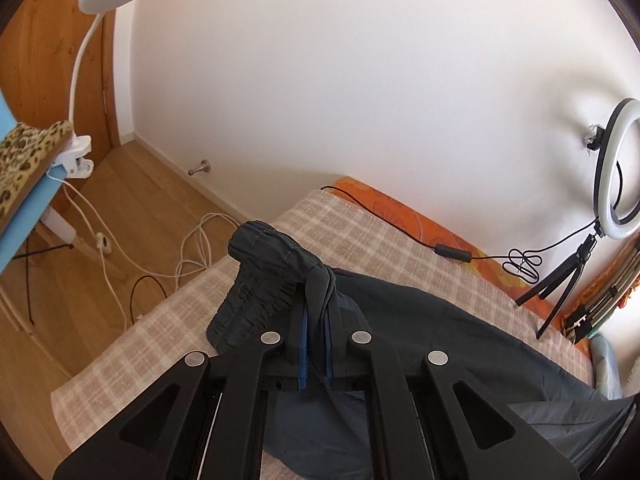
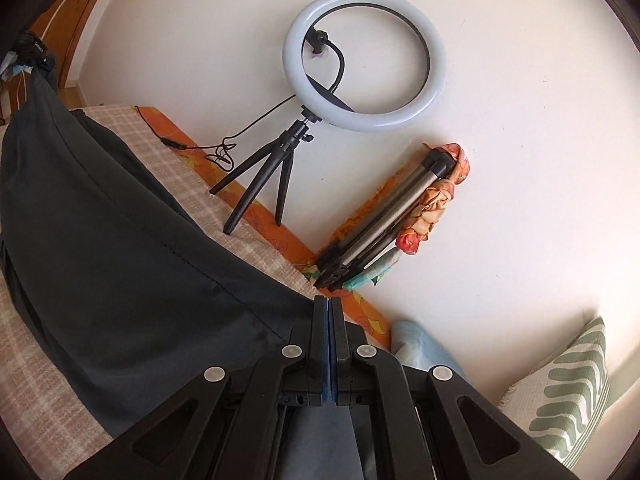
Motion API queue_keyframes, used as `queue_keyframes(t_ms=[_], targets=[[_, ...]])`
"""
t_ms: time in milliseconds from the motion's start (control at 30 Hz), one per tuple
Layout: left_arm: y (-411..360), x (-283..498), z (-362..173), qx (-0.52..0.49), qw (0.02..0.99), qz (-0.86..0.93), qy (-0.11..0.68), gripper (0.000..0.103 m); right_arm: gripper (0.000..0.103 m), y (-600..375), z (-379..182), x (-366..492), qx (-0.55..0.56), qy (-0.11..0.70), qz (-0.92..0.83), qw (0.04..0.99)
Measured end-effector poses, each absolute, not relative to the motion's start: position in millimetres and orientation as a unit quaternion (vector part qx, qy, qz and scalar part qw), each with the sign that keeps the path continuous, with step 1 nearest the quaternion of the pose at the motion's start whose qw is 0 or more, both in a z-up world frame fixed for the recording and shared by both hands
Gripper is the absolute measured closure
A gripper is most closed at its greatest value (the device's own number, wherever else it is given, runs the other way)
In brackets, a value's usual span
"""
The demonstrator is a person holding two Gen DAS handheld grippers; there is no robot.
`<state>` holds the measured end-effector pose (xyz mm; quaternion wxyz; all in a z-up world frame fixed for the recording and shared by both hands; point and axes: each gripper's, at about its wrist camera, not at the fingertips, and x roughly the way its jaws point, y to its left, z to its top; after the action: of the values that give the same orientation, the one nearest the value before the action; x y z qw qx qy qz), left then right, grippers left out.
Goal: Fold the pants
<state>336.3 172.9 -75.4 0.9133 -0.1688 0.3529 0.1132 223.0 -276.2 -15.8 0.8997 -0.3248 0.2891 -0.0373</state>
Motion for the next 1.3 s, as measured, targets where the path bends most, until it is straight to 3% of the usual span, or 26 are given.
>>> queue_keyframes(t_ms=[433,500,533,600,700,867,1133,1167,1233,1300], targets=[[136.2,443.9,-127.9,-0.098,0.89,0.143,0.423,0.098,0.103,-303.3,-90.6,325.5,-0.323,0.362,-0.044,0.873],[138.0,452.6,-133.3,-0.105,0.883,0.137,0.437,0.091,0.103,-306.2,-101.9,333.0,-0.321,0.375,-0.042,0.868],[140.8,455.2,-134.6,-0.116,0.878,0.133,0.445,0.081,0.103,-307.7,-107.5,337.4,-0.322,0.381,-0.041,0.866],[148.0,457.4,-129.5,-0.131,0.877,0.132,0.444,0.07,0.103,-308.2,-116.5,342.9,-0.328,0.39,-0.04,0.86],[160.6,452.1,-110.9,-0.14,0.886,0.134,0.422,0.059,0.103,-309.8,-124.3,348.7,-0.332,0.398,-0.041,0.854],[193.1,425.0,-91.5,-0.151,0.894,0.142,0.397,0.058,0.103,-314.3,-132.1,361.9,-0.317,0.416,-0.041,0.852],[214.7,379.0,-120.7,-0.152,0.881,0.132,0.429,0.058,0.103,-322.7,-123.4,362.8,-0.252,0.435,-0.033,0.864],[210.8,374.6,-121.3,-0.148,0.882,0.129,0.429,0.058,0.1,-324.9,-118.5,360.1,-0.236,0.433,-0.029,0.87],[198.7,367.5,-117.4,-0.134,0.886,0.118,0.428,0.058,0.075,-326.8,-106.3,349.9,-0.219,0.422,-0.024,0.879],[180.4,361.1,-110.9,-0.118,0.893,0.097,0.423,0.058,0.071,-326.5,-93.6,335.9,-0.211,0.41,-0.021,0.887]])
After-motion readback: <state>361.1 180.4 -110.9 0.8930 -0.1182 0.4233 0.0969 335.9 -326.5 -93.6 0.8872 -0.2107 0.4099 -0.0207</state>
